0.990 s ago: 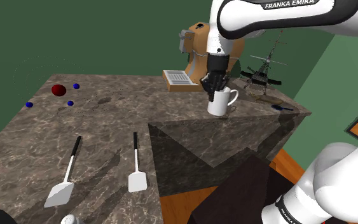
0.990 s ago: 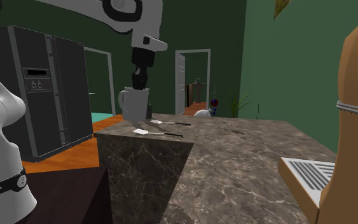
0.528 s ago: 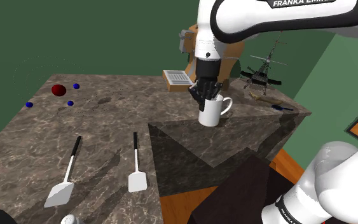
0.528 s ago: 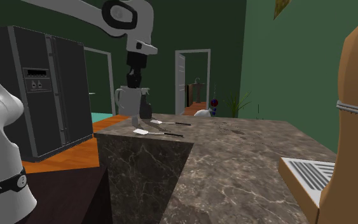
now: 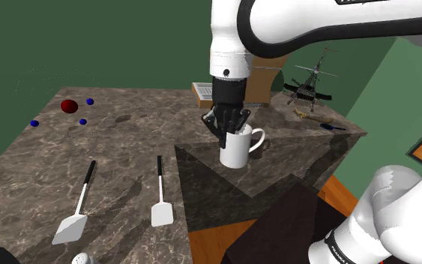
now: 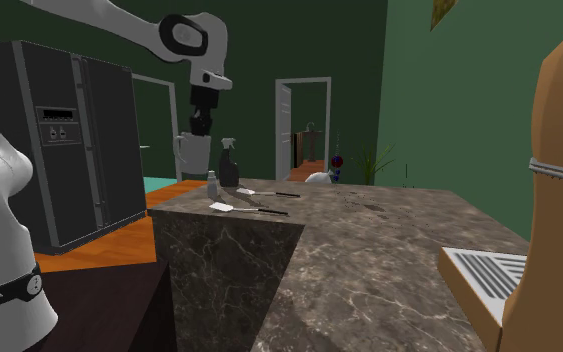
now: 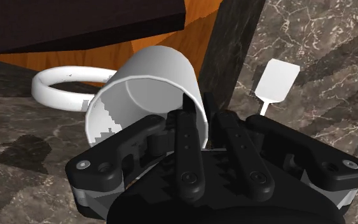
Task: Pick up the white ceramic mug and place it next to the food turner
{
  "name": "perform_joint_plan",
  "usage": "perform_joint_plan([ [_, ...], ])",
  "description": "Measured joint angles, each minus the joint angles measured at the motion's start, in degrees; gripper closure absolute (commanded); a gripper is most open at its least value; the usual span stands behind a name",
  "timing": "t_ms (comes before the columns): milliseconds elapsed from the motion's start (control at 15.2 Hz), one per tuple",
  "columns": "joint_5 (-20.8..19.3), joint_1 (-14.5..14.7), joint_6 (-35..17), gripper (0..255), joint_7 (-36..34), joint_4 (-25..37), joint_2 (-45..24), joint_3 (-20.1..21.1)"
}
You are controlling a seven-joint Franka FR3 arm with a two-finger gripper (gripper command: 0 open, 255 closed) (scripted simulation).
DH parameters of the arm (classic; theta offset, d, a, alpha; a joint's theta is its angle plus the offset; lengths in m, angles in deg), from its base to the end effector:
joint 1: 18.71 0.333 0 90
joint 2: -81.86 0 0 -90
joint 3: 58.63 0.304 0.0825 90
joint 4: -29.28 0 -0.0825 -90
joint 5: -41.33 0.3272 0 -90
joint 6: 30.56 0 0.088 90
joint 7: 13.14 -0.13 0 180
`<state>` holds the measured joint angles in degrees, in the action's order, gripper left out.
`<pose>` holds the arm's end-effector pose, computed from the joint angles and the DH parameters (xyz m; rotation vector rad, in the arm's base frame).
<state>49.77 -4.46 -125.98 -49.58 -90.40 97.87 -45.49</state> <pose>0.3463 0.2079 0.5065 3.1069 -0.3059 -0.2673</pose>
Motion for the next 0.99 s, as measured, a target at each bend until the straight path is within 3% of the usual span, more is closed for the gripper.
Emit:
perform_joint_plan([
  [462, 1.96, 3.99, -1.69, 255, -10.19, 3.6, -4.03, 6.64],
  [990, 1.0, 8.58, -2.64, 255, -22.59, 12.32, -12.45, 13.79],
])
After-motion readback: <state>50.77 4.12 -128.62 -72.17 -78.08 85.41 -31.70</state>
